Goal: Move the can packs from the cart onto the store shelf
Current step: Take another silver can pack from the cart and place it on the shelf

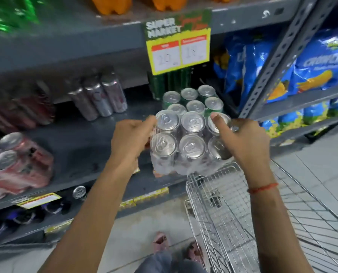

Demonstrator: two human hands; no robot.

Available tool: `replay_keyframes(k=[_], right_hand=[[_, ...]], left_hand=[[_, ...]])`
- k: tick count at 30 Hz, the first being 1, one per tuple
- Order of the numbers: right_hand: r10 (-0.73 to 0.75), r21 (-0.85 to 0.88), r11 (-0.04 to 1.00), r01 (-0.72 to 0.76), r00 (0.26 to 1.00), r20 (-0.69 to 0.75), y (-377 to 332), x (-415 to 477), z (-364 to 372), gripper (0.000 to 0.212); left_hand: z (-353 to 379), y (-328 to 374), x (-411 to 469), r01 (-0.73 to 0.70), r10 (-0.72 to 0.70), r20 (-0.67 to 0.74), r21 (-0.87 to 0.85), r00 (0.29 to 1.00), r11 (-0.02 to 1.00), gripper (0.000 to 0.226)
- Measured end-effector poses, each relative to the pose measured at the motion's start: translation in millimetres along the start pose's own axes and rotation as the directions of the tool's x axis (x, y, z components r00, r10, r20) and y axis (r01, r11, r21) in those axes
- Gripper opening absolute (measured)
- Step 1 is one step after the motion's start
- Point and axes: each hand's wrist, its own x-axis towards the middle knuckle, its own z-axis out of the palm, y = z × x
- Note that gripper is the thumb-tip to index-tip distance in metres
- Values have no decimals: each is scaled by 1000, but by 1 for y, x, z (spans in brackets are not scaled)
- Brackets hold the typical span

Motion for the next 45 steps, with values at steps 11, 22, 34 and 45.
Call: replay_keyframes(k=[11,22,34,45], right_hand=[[-232,25,972,232,948,216,-90,11,101,56],[-160,65,987,146,915,370,-133,28,163,53],[-151,30,988,152,907,393,-143,48,175,51],[-164,51,986,157,899,405,-138,54,178,54]], left_hand=[[-104,-22,29,53,-65,-150,-85,987,995,12],[-143,-37,73,110,-138,-201,-144,970,983,14],[-143,-43,92,143,-183,-187,-210,965,967,16],[-140,-47,103,132,-173,-185,-215,967,968,19]])
